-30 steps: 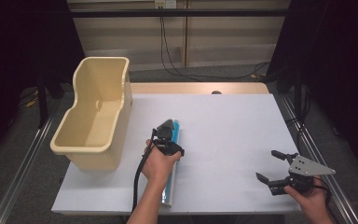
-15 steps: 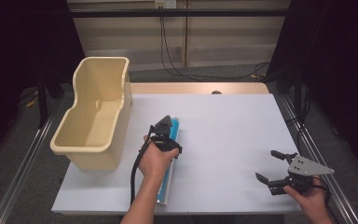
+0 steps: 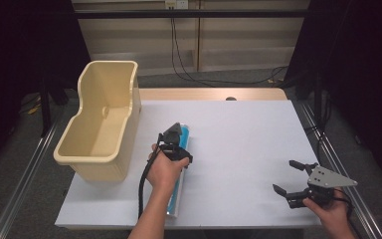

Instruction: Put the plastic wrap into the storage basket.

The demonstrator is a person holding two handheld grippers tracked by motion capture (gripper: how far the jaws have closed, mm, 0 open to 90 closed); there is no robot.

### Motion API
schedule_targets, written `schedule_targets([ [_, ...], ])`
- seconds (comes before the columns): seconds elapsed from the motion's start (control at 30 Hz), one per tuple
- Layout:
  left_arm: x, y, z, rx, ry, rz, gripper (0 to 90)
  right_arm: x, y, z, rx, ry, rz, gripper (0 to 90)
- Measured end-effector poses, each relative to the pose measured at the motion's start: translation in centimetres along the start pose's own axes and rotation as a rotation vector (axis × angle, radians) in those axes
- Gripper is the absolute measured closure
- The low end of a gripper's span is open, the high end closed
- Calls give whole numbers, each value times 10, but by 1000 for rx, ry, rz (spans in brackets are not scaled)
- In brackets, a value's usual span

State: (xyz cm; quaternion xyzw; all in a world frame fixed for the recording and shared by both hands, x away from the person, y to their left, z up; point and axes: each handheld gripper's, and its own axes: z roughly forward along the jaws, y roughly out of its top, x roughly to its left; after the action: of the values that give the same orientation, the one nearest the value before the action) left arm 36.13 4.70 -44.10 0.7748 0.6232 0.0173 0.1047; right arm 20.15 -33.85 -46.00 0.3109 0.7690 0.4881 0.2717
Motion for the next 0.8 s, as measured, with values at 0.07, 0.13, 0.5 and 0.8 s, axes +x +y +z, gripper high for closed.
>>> schedule_targets([
  [0.07,0,-1,1,0,2,-2,320,0,0,0,0,-3,8,44],
  [0.13,2,-4,2,-9,6,-11,319,0,-1,1,-1,-3,4,44],
  [0.5,-3,-26,6,2,27,24,243,4,1,2,10,6,-12,43],
  [0.8,-1,-24,2,16,21,14,320,5,2,4,10,7,-16,44],
])
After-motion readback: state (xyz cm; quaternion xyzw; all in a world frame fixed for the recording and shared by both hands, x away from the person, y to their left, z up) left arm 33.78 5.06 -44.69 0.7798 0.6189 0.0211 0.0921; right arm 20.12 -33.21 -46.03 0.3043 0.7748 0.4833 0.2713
